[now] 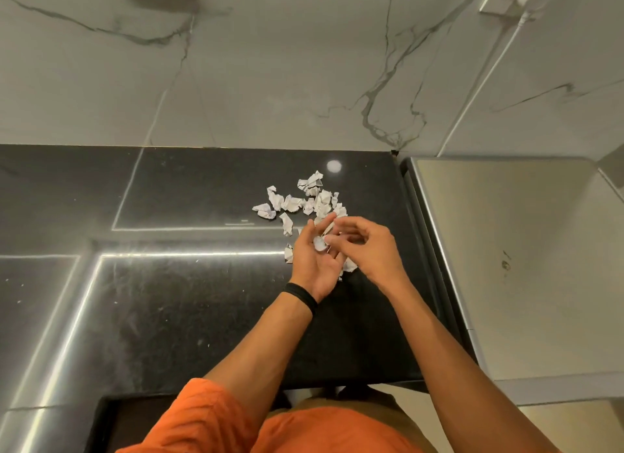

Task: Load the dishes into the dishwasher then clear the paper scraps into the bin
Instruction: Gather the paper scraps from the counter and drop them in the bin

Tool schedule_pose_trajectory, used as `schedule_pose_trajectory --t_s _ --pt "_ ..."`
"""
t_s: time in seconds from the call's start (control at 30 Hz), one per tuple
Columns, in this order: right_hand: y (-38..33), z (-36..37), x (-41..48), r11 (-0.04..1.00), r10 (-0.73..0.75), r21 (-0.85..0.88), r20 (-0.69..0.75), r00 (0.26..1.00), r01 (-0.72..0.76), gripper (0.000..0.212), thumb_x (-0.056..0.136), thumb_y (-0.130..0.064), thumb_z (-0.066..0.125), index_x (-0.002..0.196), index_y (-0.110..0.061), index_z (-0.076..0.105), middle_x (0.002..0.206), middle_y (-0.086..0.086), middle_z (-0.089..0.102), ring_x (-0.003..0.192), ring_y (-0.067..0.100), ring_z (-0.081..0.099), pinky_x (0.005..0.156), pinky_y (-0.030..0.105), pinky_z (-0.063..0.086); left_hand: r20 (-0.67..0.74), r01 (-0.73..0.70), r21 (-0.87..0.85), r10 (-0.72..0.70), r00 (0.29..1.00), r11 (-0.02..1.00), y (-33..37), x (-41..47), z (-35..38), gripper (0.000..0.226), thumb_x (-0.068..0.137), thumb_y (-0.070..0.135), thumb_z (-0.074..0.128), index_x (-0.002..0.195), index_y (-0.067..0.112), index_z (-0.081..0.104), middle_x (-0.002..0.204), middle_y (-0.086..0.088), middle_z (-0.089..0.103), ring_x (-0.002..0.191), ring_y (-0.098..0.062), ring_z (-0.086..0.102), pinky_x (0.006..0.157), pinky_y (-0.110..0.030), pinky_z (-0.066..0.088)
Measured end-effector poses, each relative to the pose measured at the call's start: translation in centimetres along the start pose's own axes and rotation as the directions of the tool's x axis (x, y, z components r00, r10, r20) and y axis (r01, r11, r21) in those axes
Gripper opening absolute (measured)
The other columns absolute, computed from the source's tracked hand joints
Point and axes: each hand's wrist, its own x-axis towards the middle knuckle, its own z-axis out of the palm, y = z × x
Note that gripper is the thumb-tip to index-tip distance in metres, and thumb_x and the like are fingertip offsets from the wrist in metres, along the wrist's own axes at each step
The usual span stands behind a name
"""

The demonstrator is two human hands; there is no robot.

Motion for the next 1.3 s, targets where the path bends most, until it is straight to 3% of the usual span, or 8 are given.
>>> schedule_pose_trajectory --t_s 0.17,0.37,0.63,0.9,1.0,1.1,1.2,1.3 --pt "1.9 -1.0 -0.7 0.984 -0.062 -0.174 -0.207 0.976 0.026 0.018 0.092 -0.019 0.073 0.110 -0.025 0.075 0.101 -0.014 0.073 0.096 0.000 0.067 0.090 0.025 0.057 -0.005 0.012 -0.130 -0.013 1.000 0.991 1.3 -0.1 -1.1 0.043 0.103 0.026 0.050 0.134 -0.003 0.059 0.130 -0.022 0.066 0.120 -0.034 0.065 0.108 -0.043 0.049" --pt "6.2 0.0 -2.0 0.777 0.102 -0.629 0.074 0.992 -0.033 0.038 0.087 -0.028 0.078 0.124 -0.032 0.068 0.120 -0.011 0.064 0.108 0.007 0.059 0.097 0.035 0.053 -0.057 -0.013 -0.091 0.008 0.998 0.996 2.8 0.2 -2.6 0.044 0.103 0.029 0.050 0.131 -0.004 0.061 0.128 -0.021 0.067 0.120 -0.033 0.066 0.110 -0.043 0.047" --pt "3.7 -0.9 -1.9 0.938 0.033 -0.331 -0.212 0.977 -0.103 0.020 0.088 -0.023 0.078 0.108 -0.025 0.075 0.101 -0.014 0.071 0.093 0.000 0.065 0.090 0.027 0.057 -0.069 0.004 -0.025 -0.006 0.998 1.000 3.2 0.3 -3.3 0.040 0.104 0.030 0.050 0.124 -0.001 0.065 0.126 -0.020 0.069 0.118 -0.030 0.067 0.109 -0.041 0.048" --pt "-1.2 2.4 0.5 0.987 -0.108 -0.124 -0.059 0.992 0.100 0.018 0.094 -0.033 0.072 0.111 -0.027 0.074 0.102 -0.018 0.073 0.101 0.000 0.067 0.088 0.022 0.054 -0.037 0.057 -0.103 -0.061 0.997 0.993 1.9 0.2 -3.2 0.047 0.101 0.031 0.054 0.135 -0.001 0.058 0.133 -0.024 0.063 0.126 -0.034 0.062 0.114 -0.043 0.043" --pt "0.2 1.7 1.2 0.972 -0.097 -0.226 -0.118 0.988 0.069 0.016 0.095 -0.028 0.070 0.110 -0.027 0.074 0.103 -0.019 0.072 0.099 -0.003 0.066 0.090 0.026 0.056 -0.031 0.042 -0.164 -0.047 0.998 0.986 2.9 0.2 -3.8 0.042 0.104 0.024 0.048 0.130 -0.006 0.059 0.130 -0.026 0.064 0.123 -0.036 0.063 0.112 -0.043 0.045" --pt "1.9 1.7 1.4 0.883 0.008 -0.469 0.026 1.000 0.005 0.035 0.088 -0.032 0.077 0.122 -0.033 0.068 0.115 -0.019 0.067 0.098 -0.003 0.062 0.088 0.022 0.054 -0.058 0.001 -0.172 -0.011 0.998 0.985 4.2 0.3 -4.5 0.039 0.102 0.021 0.048 0.129 -0.005 0.060 0.128 -0.025 0.066 0.121 -0.035 0.064 0.111 -0.043 0.046" --pt "3.4 3.0 1.1 0.684 0.029 -0.719 0.200 0.979 0.127 0.054 0.085 -0.043 0.078 0.135 -0.034 0.059 0.127 -0.014 0.059 0.116 0.006 0.056 0.097 0.025 0.045 -0.081 -0.034 -0.148 0.022 0.996 0.988 5.3 0.3 -5.1 0.038 0.102 0.022 0.047 0.125 -0.004 0.063 0.128 -0.023 0.067 0.120 -0.033 0.066 0.110 -0.042 0.047" --pt "4.1 3.6 0.6 0.648 -0.075 -0.738 0.183 0.980 0.187 0.040 0.091 -0.031 0.073 0.130 -0.029 0.065 0.123 -0.010 0.061 0.115 0.010 0.059 0.100 0.027 0.045 -0.093 -0.059 -0.136 0.047 0.995 0.989 5.9 0.3 -5.5 0.041 0.102 0.024 0.049 0.130 -0.004 0.061 0.127 -0.022 0.067 0.120 -0.033 0.066 0.107 -0.042 0.049"
